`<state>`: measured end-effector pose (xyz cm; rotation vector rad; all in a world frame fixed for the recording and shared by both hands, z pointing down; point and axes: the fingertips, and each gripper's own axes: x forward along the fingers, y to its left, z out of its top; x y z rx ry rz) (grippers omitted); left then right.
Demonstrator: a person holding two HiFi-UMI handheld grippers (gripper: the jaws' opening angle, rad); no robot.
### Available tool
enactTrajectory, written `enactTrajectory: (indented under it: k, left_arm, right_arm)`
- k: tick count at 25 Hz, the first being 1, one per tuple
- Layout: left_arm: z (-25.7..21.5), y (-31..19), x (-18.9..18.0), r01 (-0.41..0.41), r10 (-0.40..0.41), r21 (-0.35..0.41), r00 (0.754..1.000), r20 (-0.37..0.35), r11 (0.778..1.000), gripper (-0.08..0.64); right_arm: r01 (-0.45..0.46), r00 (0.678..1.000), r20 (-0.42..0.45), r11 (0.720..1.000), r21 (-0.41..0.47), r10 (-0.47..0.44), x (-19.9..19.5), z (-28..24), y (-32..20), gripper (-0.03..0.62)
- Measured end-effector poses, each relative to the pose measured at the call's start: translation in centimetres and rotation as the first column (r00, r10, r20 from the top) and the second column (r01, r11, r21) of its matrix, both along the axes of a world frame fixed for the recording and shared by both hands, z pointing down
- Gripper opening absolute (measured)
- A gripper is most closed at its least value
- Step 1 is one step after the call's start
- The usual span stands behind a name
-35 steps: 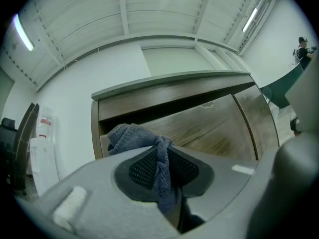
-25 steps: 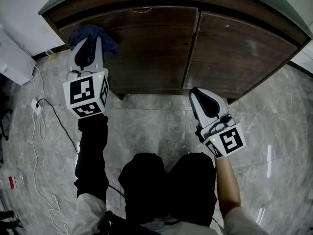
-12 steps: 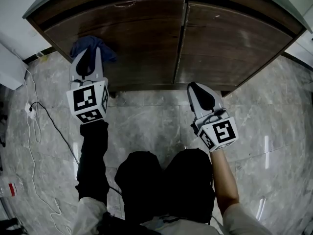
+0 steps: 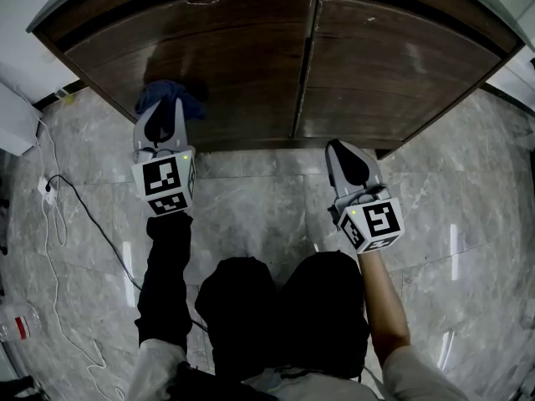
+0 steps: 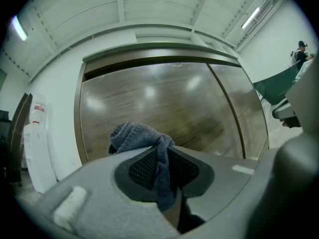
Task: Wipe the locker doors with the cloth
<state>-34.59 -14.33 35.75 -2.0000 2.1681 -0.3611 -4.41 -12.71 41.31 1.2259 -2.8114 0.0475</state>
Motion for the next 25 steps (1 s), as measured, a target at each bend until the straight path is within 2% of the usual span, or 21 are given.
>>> enactTrajectory:
  k: [15,25]
  left_arm:
    - [9.9,0.1,0.1,-0.001,0.0,-0.132,1.0,-0.015,0.991,0.063]
    - [17.4,0.4,-0.2,0.015,-0.032,-0.253,0.998,-0.062,0.967,0.063]
  right_arm:
    - [-0.036,0.999,-0.022,0.999,-0.024,0.036,1.1,1.7,-0.6,0.026]
    - [-0.033,0.999,-0.034,0.999,-0.033,0.032,1.3,2.3,-0.9,0.025]
